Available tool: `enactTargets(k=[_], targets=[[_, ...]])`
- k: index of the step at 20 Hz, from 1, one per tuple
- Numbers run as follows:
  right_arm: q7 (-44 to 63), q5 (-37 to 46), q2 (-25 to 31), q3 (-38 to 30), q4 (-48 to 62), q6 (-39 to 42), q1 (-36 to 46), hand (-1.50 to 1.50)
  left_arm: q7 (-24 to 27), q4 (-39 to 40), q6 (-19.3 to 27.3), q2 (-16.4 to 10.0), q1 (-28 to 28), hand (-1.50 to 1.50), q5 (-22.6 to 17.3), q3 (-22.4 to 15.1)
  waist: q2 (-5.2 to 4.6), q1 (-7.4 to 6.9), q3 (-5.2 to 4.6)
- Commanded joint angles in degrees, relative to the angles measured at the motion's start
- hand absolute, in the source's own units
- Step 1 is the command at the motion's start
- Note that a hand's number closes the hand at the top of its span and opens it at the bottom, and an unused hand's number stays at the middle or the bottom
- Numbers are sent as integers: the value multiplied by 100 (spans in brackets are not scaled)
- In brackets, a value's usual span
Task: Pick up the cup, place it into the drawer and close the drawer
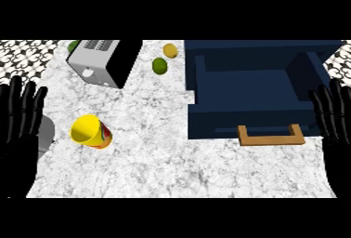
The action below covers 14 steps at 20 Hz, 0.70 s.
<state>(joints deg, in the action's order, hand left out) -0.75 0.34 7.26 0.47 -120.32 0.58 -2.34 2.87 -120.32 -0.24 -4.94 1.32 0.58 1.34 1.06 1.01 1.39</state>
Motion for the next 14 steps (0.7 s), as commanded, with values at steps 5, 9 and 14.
enactTargets(k=[5,9,14], targets=[[696,-373,27,-139,-181,97,583,-150,65,330,-108,-185,-296,-150,-156,417,-105,-112,-141],[786,-634,-233,286,-66,210,265,-150,-438,1060,181,278,-816,-150,-878,572,-113,-77,-142],[423,-902,-113,-125,443,490,458,-150,-225,1671,319,312,-1245,-150,-750,503,-110,-85,-138]])
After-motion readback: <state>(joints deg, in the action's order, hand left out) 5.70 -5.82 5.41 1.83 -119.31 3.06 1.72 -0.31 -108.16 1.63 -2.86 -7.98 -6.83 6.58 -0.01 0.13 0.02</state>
